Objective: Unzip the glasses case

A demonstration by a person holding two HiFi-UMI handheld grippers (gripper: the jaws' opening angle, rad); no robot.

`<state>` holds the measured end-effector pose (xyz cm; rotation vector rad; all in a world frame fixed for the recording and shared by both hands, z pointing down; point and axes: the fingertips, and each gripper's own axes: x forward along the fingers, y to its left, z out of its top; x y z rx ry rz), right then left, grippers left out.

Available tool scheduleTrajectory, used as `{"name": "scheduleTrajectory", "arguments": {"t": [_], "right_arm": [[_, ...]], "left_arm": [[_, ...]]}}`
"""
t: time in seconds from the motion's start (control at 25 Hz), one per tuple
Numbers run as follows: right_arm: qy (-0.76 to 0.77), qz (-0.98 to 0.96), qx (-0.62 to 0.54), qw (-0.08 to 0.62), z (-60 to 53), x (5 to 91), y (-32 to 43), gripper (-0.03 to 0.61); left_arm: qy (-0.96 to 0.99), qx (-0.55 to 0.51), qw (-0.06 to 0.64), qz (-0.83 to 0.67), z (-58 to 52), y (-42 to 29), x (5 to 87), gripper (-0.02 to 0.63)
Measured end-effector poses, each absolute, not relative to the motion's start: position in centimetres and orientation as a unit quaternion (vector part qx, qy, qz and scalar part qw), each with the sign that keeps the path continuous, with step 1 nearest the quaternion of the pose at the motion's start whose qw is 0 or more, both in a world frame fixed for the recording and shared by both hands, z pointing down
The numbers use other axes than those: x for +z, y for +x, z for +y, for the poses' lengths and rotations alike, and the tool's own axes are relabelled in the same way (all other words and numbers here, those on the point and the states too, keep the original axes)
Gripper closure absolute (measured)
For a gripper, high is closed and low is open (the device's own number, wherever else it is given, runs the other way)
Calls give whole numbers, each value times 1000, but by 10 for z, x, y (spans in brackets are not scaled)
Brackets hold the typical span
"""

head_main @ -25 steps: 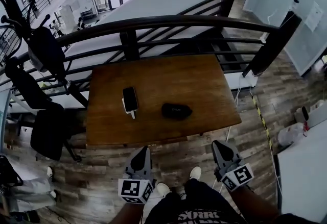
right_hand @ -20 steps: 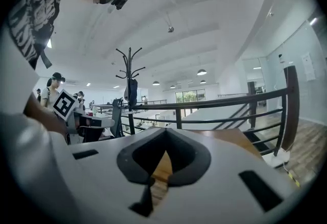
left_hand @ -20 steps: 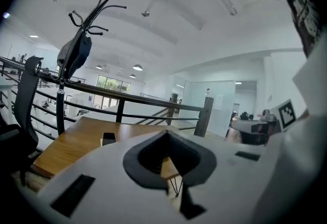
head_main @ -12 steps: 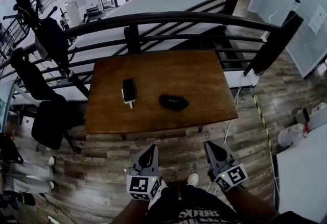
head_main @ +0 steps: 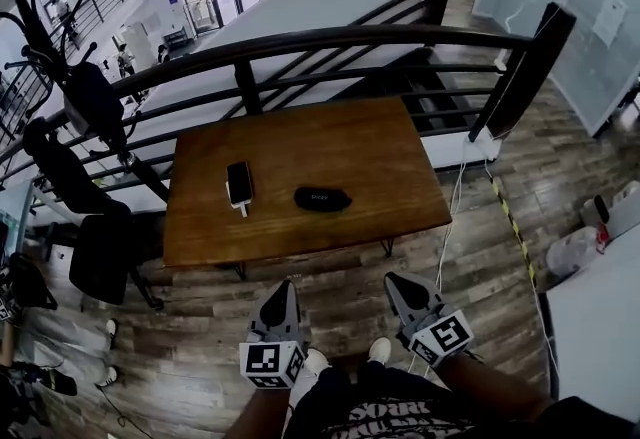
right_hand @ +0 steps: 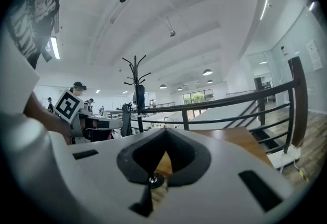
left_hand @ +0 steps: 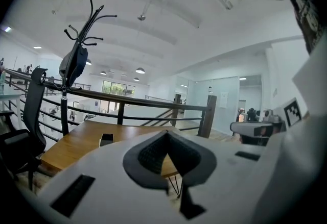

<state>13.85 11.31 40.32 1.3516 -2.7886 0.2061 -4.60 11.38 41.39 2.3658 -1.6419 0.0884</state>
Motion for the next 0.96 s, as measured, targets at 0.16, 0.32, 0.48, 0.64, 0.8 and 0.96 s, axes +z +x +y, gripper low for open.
{"name": "scheduleTrajectory", "arguments": {"t": [0.16, 0.32, 0.48, 0.64, 0.8, 0.96], "right_arm": [[440, -895, 75, 20, 115, 405, 147, 581], [433, -898, 73, 22, 120, 406, 153, 581], [424, -902, 72, 26, 120, 405, 148, 581], [413, -908, 70, 28, 120, 401, 140, 581], [408, -910, 68, 31, 119, 402, 137, 581], [405, -911, 70, 30, 118, 408, 136, 581]], "left_arm": [[816, 36, 130, -562, 116, -32, 416, 609], [817, 42, 137, -559, 121, -21, 423, 609], [818, 62, 150, -552, 126, -19, 431, 609], [816, 65, 149, -555, 126, -24, 426, 609], [814, 63, 144, -560, 124, -28, 425, 609], [813, 60, 147, -560, 124, -30, 424, 609]]}}
